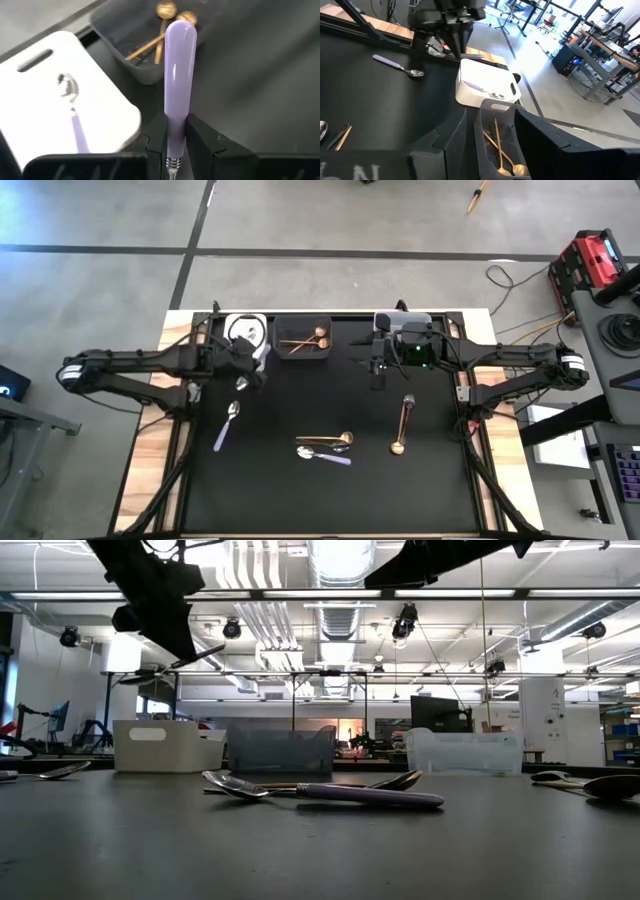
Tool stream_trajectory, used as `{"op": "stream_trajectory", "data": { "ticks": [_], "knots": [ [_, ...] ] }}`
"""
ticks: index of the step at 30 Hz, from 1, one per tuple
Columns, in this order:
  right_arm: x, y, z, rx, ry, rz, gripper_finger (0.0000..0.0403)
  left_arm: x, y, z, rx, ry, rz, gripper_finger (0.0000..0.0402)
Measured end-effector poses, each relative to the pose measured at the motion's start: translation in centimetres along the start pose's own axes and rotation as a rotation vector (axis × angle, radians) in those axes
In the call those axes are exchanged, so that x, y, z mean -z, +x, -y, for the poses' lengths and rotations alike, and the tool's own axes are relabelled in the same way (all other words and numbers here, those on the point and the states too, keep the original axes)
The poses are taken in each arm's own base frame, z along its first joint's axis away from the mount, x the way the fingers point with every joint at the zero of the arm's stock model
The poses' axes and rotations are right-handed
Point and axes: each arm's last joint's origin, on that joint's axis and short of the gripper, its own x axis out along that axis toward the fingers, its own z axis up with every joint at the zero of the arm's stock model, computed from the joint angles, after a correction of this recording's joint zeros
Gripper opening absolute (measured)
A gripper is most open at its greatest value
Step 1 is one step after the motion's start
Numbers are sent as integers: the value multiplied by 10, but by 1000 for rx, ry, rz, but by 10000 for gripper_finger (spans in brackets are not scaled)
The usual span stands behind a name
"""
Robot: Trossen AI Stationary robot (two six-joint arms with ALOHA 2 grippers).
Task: Sort silverware by color (type)
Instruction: Put the purple spoon into the white bin
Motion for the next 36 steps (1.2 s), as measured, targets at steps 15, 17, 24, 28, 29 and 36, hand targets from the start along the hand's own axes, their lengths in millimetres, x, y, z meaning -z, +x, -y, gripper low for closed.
{"op": "stream_trajectory", "data": {
  "ticks": [15, 17, 24, 28, 29, 36],
  "knots": [
    [0, 0, 0, 0, -1, 0, 160, -27, 21, -43, -92, 71, 13, 36],
    [0, 0, 0, 0, -2, 0, 160, -30, 23, -46, -100, 124, 24, 36],
    [-1, 0, 0, 5, -7, 12, 160, -39, 21, -32, 162, 449, 121, 36],
    [-1, 2, 0, -8, -9, 25, 160, -41, 14, -10, 474, 613, 244, 28],
    [0, 4, -1, -22, -13, 31, 160, -42, 12, -5, 515, 634, 280, 26],
    [2, 27, -2, -72, -66, 135, 160, -42, 1, 19, 615, 655, 413, 26]
  ]
}}
